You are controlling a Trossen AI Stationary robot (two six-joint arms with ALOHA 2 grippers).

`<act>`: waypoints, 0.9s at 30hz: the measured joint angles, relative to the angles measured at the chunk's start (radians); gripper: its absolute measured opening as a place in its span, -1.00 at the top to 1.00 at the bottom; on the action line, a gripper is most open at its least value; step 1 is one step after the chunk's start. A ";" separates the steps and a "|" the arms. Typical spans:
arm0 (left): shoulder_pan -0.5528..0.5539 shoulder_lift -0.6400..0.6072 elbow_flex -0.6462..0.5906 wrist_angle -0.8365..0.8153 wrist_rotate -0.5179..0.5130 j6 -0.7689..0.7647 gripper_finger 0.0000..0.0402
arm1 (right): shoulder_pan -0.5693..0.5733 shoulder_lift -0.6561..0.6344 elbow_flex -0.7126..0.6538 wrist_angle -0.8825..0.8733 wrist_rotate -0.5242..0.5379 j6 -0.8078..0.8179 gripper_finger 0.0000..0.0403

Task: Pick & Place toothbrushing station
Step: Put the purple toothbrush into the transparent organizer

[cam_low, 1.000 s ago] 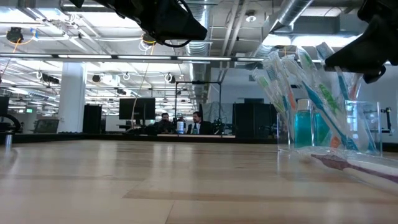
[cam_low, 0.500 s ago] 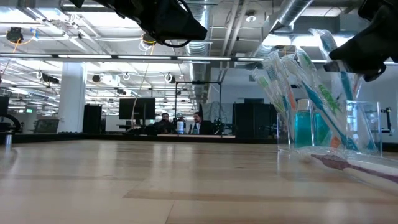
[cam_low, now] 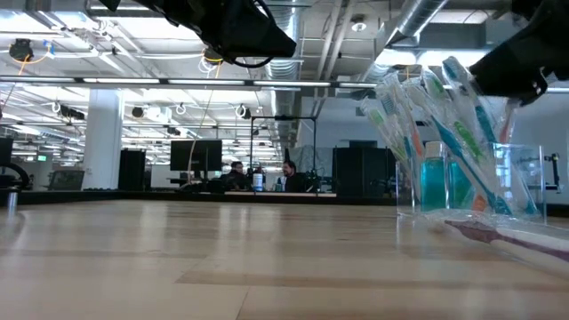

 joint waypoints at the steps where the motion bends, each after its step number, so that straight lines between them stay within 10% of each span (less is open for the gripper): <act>1: 0.000 0.000 0.000 0.000 0.000 0.000 0.73 | 0.000 0.000 0.011 -0.003 0.000 -0.018 -0.06; 27: 0.000 0.000 0.000 0.000 0.000 0.000 0.72 | -0.115 0.007 0.341 -0.298 -0.248 -0.134 0.01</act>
